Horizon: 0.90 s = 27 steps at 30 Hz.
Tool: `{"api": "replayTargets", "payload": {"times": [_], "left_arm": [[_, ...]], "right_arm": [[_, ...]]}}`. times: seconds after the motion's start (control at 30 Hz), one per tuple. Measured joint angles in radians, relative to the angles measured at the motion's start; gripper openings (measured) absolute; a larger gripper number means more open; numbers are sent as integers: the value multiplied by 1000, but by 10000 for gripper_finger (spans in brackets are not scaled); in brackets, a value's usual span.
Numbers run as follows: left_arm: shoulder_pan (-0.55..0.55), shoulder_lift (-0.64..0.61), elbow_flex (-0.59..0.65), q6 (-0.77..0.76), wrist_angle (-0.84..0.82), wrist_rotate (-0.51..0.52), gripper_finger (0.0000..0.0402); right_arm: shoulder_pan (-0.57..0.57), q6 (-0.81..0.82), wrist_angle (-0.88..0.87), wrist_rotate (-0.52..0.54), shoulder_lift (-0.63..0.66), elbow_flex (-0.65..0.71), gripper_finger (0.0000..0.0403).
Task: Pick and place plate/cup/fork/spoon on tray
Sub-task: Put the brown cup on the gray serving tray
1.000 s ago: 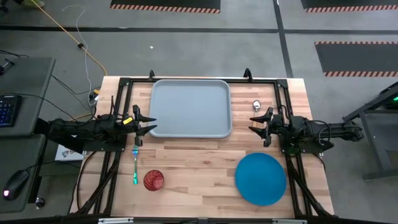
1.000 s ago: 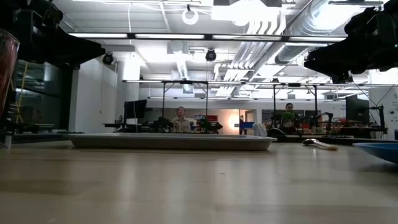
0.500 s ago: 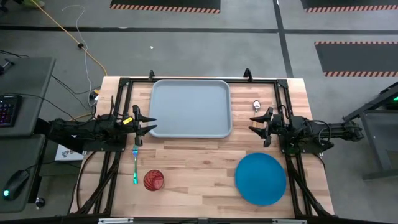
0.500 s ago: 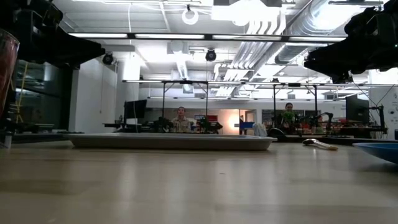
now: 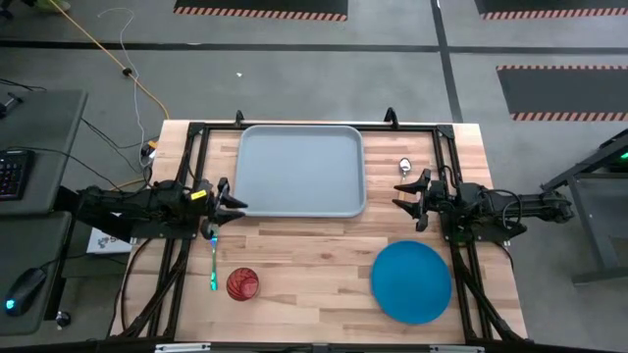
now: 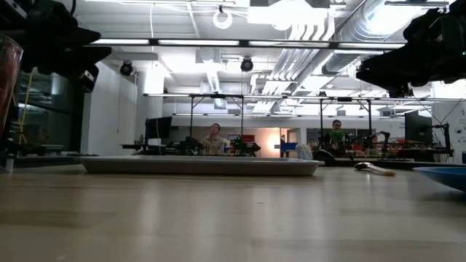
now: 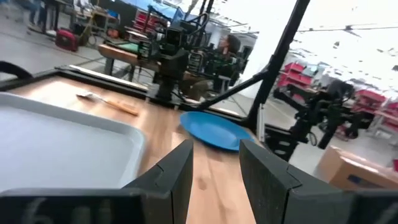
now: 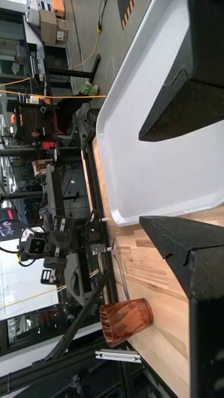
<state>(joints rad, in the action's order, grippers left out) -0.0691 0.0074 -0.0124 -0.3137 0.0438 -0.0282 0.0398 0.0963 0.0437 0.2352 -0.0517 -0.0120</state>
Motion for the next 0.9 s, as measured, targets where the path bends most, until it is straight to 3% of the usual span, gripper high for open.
{"api": "replayTargets", "payload": {"times": [0.6,0.9], "left_arm": [[1,0,0,4,7,14,119],[1,1,0,8,84,33,119]], "right_arm": [[0,0,0,0,0,0,200],[0,0,0,0,0,0,200]]}}
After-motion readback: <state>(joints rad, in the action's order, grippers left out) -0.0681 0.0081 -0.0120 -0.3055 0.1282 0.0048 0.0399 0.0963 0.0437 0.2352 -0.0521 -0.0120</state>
